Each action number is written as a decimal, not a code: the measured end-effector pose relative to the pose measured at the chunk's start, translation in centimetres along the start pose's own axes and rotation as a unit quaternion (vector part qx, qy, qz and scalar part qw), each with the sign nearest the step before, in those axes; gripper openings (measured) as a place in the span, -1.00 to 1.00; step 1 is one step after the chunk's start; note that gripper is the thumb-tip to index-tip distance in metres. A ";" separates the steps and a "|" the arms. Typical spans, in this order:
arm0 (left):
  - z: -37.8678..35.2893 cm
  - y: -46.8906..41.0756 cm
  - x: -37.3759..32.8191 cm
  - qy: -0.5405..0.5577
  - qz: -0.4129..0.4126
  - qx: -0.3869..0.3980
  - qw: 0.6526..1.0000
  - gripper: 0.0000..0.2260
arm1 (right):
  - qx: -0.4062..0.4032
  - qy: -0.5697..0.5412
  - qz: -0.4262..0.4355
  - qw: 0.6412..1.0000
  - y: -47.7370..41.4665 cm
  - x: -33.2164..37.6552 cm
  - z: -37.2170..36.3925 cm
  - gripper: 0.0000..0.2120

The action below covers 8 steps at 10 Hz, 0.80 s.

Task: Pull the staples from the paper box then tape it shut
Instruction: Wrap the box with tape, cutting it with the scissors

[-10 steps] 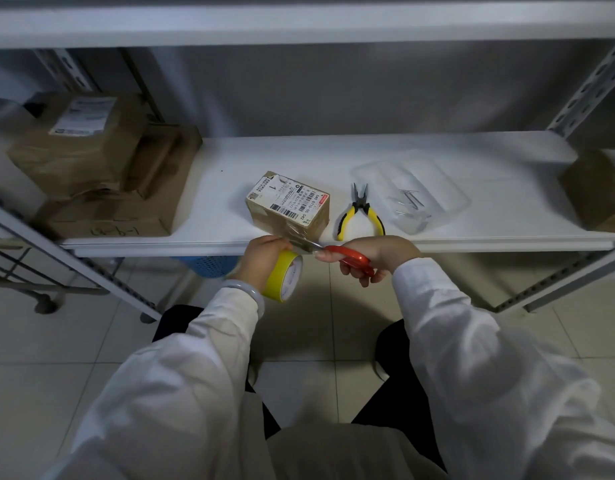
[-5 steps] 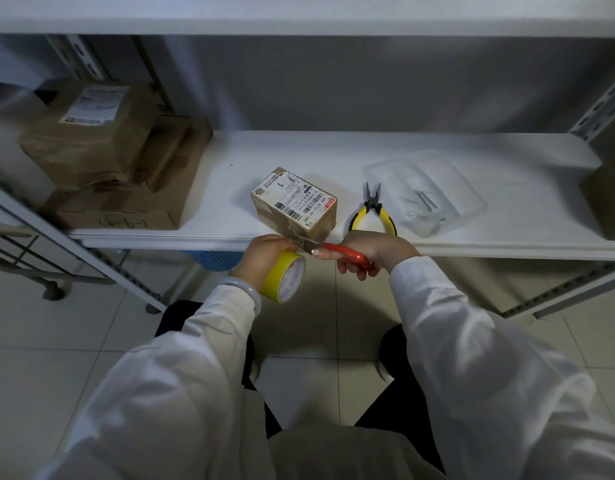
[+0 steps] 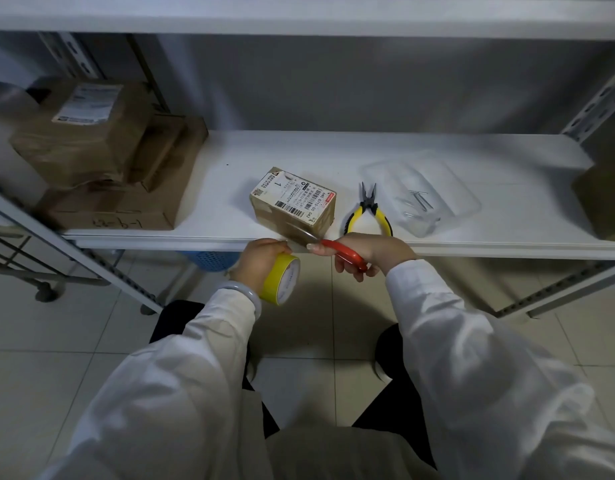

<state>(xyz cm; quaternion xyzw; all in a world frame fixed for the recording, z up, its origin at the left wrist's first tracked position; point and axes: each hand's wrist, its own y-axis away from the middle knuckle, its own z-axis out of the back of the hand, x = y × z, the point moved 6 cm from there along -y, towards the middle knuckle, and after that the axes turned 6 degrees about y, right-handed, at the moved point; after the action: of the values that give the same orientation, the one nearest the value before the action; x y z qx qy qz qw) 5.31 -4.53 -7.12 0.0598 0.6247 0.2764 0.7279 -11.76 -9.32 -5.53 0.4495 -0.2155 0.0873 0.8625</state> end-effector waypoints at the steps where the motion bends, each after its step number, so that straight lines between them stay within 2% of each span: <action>1: 0.2 0.1 -0.4 -0.014 -0.010 -0.005 1.000 -0.71 | 0.013 -0.008 -0.016 1.000 -0.2 -0.4 -0.4 -0.41; 3: 0.9 0.3 -0.2 0.006 -0.011 -0.018 1.000 -0.59 | 0.027 -0.027 -0.032 0.999 0.2 -1.2 -1.3 -0.48; 4: 1.5 0.2 0.2 0.036 0.007 -0.033 0.999 -0.63 | 0.035 0.015 -0.001 0.999 0.7 -0.3 -1.2 -0.50; 5: 1.7 0.4 0.5 0.066 0.026 -0.040 0.997 -0.80 | 0.018 0.040 0.096 0.994 2.2 2.8 0.2 -0.57; 6: 1.7 0.5 0.5 0.073 0.026 -0.044 0.996 -0.88 | -0.154 0.034 0.197 0.968 3.3 6.0 2.9 -0.70; 7: 1.5 0.6 0.2 0.082 0.021 -0.047 0.995 -0.87 | -0.381 0.070 0.190 0.902 3.1 6.5 4.2 -0.58; 8: 1.2 0.8 0.3 0.084 0.023 -0.039 0.995 -0.94 | -0.444 0.142 0.188 0.864 1.6 6.8 2.7 -0.55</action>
<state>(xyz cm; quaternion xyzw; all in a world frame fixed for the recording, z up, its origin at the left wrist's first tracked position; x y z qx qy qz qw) 6.21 -3.34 -6.80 0.0224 0.6709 0.3206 0.6683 -7.05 -10.94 0.06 -0.0475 -0.1873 0.2056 0.9594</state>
